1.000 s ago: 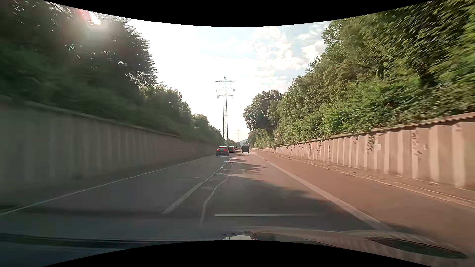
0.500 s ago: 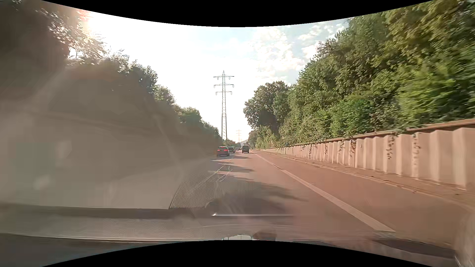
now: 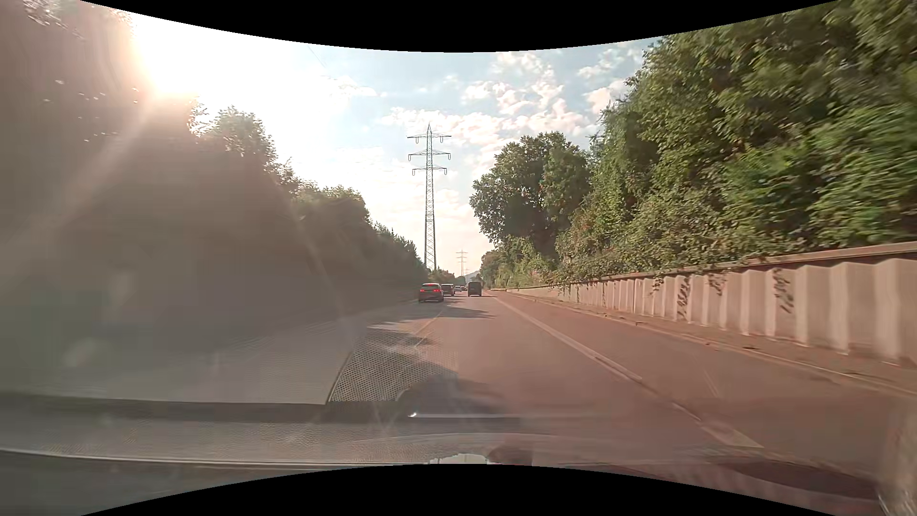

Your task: Follow the waypoints while adhering to traffic rules and regulations

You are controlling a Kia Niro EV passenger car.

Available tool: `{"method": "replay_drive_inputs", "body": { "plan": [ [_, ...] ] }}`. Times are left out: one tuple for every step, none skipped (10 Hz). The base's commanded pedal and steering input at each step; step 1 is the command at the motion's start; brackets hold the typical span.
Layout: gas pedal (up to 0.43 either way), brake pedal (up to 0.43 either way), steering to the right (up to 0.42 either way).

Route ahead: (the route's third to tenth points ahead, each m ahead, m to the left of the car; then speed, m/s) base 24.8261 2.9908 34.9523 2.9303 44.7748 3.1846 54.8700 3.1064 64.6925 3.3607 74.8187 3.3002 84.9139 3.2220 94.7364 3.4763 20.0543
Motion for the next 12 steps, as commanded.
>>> {"method": "replay_drive_inputs", "body": {
  "plan": [
    [0.189,0.000,0.000],
    [0.189,0.000,0.000],
    [0.189,0.000,0.000],
    [0.189,0.000,0.000],
    [0.189,0.000,0.000],
    [0.189,0.000,0.000],
    [0.189,0.000,0.000],
    [0.189,0.000,0.000],
    [0.189,0.000,0.000],
    [0.189,0.000,0.000],
    [0.189,0.000,0.000],
    [0.189,0.000,0.000]
  ]
}}
